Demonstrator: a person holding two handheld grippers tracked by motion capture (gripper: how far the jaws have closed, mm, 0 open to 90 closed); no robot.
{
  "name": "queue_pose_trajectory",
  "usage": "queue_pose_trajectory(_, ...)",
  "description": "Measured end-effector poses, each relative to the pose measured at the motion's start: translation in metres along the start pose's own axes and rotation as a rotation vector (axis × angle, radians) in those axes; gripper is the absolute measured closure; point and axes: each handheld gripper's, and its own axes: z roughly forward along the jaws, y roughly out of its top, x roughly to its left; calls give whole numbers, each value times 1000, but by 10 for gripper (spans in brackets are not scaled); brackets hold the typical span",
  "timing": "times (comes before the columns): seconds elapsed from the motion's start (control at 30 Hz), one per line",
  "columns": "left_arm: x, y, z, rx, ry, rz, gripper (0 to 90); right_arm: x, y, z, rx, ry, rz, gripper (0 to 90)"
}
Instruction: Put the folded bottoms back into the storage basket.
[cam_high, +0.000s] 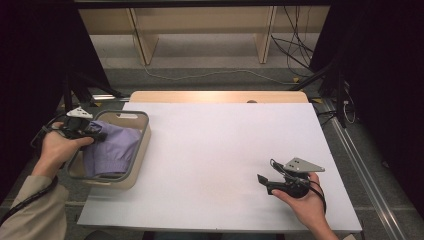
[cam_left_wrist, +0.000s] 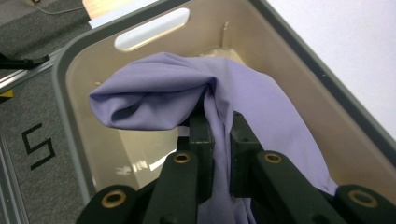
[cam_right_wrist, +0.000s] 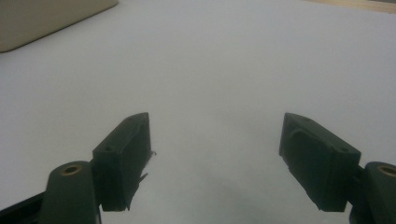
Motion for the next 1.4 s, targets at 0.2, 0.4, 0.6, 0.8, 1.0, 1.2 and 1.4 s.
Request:
queue_pose_trajectory(0.2,5,0,2,18,10,-2,824,0,0,0,2,0,0,261)
queue_pose_trajectory(0.4,7,0,3,24,15,-4,824,0,0,0,1,0,1,262)
queue_pose_trajectory(0.6,9,0,4,33,29,-5,824,0,0,0,3,-1,0,262)
queue_pose_trajectory(0.8,11,1,5,44,46,-2,824,0,0,1,2,-1,-1,263)
queue_pose_trajectory(1.0,14,2,6,51,66,-5,823,0,-1,1,7,0,-1,262)
queue_pose_trajectory(1.2,16,1,7,63,81,-3,823,0,0,1,6,0,-3,262)
queue_pose_trajectory(1.4,19,-3,9,75,85,-7,823,0,0,1,7,1,-1,262)
